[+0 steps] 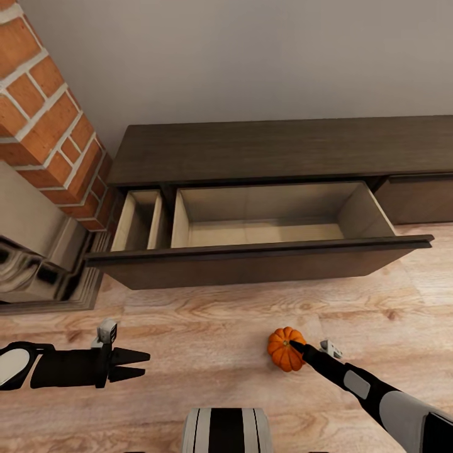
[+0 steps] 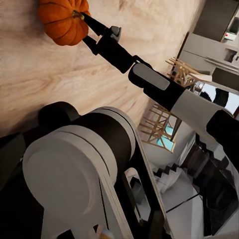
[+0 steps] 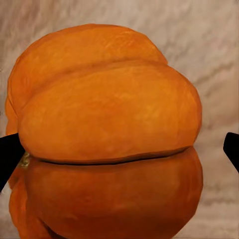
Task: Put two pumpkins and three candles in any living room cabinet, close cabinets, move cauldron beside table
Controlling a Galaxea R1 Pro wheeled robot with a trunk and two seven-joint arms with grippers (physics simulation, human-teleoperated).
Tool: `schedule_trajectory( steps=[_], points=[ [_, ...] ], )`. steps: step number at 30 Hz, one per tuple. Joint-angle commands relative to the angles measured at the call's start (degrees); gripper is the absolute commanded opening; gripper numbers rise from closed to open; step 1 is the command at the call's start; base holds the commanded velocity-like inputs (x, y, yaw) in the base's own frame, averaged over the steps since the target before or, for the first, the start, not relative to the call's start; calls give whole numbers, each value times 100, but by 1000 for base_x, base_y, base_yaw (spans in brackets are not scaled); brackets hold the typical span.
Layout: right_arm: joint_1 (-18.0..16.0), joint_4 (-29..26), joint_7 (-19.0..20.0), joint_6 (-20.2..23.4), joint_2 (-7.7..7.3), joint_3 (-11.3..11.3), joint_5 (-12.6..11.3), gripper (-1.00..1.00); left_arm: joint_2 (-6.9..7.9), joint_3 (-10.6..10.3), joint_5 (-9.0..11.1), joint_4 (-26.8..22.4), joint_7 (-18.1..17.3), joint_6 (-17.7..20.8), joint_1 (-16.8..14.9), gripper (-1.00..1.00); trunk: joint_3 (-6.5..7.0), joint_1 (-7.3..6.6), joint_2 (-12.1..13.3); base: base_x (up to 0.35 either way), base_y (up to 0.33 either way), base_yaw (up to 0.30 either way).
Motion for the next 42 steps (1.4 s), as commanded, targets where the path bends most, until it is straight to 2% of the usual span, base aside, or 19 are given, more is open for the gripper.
schedule_trajectory(
  steps=[1,42],
  points=[
    [4,12,-129,32,-2,324,-17,100,4,-17,-34,5,-52,-1,-11,100,-4,1,-1,0,15,0],
    [3,19,-130,32,49,332,-15,100,-4,-17,-34,5,-52,-1,-11,100,18,-2,1,0,1,0]
  ],
)
